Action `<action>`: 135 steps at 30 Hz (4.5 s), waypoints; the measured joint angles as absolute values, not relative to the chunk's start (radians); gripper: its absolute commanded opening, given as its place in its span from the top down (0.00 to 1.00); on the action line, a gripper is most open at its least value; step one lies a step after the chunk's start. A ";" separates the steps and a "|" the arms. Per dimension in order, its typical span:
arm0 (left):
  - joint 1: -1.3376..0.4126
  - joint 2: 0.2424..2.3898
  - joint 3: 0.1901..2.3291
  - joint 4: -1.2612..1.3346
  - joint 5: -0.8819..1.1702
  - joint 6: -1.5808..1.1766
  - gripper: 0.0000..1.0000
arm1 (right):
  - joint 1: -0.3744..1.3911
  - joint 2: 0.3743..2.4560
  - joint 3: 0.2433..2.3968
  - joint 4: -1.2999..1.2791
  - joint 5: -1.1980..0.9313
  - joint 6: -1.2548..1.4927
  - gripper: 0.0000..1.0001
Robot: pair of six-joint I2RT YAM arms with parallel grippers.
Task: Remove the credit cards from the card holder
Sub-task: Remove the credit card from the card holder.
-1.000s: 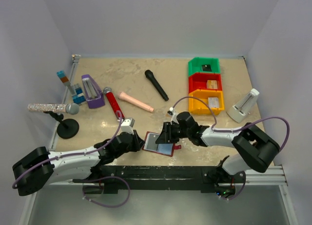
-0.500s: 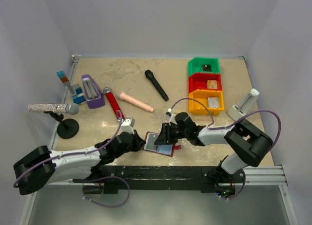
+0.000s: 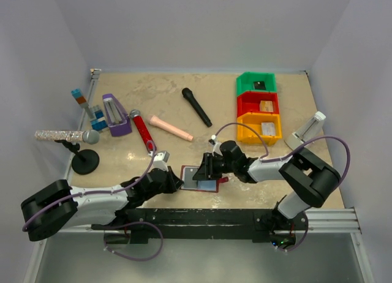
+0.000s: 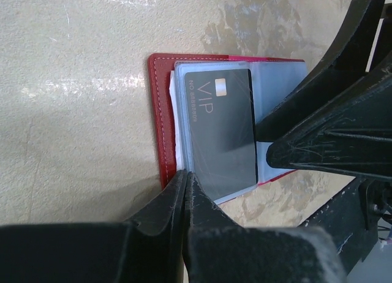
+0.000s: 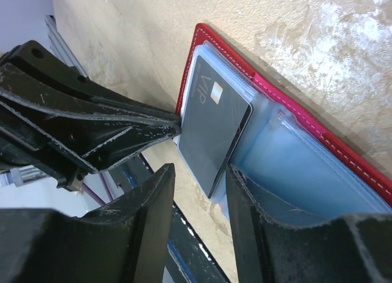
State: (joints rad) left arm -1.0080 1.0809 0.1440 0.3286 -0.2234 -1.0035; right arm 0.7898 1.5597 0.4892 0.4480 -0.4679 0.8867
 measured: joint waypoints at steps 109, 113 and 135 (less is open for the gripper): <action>-1.001 1.097 0.213 0.210 -0.263 -0.976 0.99 | 0.753 1.715 0.443 0.780 -0.648 1.001 0.59; -1.000 1.108 0.213 0.226 -0.260 -0.976 0.99 | 0.751 1.715 0.443 0.780 -0.648 1.003 0.59; -0.997 1.150 0.213 0.290 -0.186 -0.976 1.00 | 0.751 1.746 0.479 0.769 -0.678 1.009 0.59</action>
State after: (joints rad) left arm -0.9970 1.1503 0.2131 0.2905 -0.1864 -0.9760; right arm 0.7509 1.7458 0.4789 0.7689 -0.6777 1.0088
